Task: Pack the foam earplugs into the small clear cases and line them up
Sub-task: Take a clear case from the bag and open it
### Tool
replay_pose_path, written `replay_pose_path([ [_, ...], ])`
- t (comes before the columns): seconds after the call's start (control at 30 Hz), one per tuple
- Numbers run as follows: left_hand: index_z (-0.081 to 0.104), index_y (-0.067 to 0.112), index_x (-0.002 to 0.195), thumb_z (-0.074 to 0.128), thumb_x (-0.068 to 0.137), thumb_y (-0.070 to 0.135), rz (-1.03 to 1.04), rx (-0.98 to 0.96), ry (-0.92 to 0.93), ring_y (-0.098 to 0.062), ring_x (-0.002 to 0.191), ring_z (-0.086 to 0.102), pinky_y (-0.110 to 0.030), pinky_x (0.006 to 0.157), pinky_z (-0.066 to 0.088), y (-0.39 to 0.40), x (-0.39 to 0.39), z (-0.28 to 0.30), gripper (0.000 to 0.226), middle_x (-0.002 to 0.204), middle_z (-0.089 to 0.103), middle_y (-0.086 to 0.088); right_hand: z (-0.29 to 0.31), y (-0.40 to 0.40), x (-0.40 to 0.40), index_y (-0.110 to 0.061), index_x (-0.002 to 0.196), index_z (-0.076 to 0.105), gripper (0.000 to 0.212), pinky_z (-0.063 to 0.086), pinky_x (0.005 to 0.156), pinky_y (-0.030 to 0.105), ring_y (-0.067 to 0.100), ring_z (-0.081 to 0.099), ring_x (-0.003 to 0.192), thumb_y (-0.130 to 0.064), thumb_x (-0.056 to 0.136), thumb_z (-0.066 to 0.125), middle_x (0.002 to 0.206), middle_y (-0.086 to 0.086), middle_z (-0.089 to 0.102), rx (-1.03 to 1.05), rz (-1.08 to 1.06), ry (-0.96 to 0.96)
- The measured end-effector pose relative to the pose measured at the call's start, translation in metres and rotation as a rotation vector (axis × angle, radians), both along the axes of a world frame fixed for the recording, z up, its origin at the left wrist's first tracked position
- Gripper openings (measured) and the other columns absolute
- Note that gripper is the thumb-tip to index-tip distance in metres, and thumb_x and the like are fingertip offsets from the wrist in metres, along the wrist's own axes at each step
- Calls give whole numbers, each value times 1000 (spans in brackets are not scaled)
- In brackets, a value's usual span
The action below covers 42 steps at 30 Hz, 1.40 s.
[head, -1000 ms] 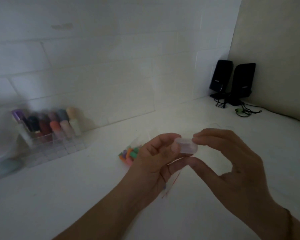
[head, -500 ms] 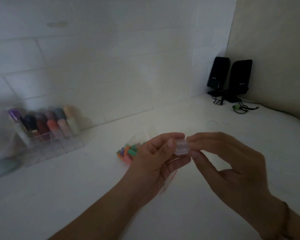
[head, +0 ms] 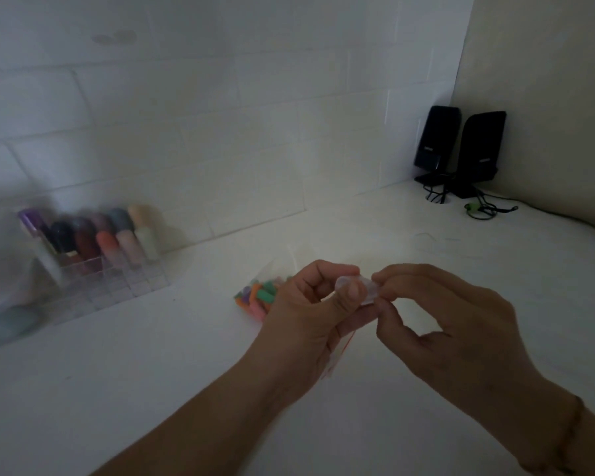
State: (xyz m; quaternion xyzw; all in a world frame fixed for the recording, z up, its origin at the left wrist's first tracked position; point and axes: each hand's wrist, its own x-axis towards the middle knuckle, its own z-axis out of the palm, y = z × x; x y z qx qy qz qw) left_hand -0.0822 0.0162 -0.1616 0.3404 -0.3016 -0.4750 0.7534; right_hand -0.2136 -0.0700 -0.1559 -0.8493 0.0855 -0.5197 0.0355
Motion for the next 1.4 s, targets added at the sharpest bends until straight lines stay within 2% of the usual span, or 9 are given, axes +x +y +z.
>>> replay_pose_path([
  [0.27,73,11,77,97,33,40,44,44,-86,-22,75,71,-26,65,57,0,3,-1,58,86,69,-15,-2,3,1,-11,76,68,17,49,46,29,24,63,55,-20,84,55,78,-1,69,25,-47,32],
  [0.47,74,16,84,94,42,40,3,30,-215,-20,80,70,-26,69,57,3,10,4,53,89,71,-9,-1,6,0,-12,74,68,13,52,57,29,13,66,70,-21,81,61,84,-6,70,139,14,-16],
  [0.63,62,8,114,81,65,-4,-81,91,-487,-21,85,70,-28,73,55,10,16,9,55,96,70,-12,1,7,4,-19,87,71,17,52,63,22,3,65,82,-33,87,60,92,-14,69,356,74,-45],
  [0.73,59,8,121,70,74,-11,-150,98,-543,-21,86,69,-31,74,57,13,16,11,52,96,71,-7,2,5,7,-27,97,68,11,53,61,22,6,66,87,-26,90,60,102,-16,66,437,174,-16],
  [0.8,62,9,120,70,77,-2,-60,123,-441,-21,87,70,-29,73,58,12,24,18,46,97,70,-6,3,4,6,-27,104,66,16,52,59,17,6,65,88,-25,90,58,109,-17,63,440,223,-9],
  [0.9,63,4,112,61,80,14,98,113,-69,-17,75,67,-27,69,58,10,50,24,33,92,64,-8,0,1,1,-28,89,68,7,43,50,11,6,61,69,-25,88,63,83,-17,63,416,138,77],
  [1.07,59,4,105,59,78,21,283,100,218,-15,65,57,-26,63,56,15,84,27,32,77,55,-7,-22,1,2,-44,93,68,9,38,58,12,0,57,63,-43,86,62,61,-18,59,414,-31,627],
  [1.23,60,2,103,50,93,18,314,129,291,-16,64,56,-26,66,55,16,93,25,21,76,54,-8,-28,11,13,-57,128,46,38,34,64,17,4,59,82,-61,93,35,58,-20,46,356,-39,711],
  [1.4,62,3,102,49,91,17,275,147,298,-17,67,56,-28,71,54,18,94,27,22,78,53,-8,-34,9,14,-63,121,46,30,42,67,23,4,64,86,-60,92,38,82,-23,66,261,-30,713],
])
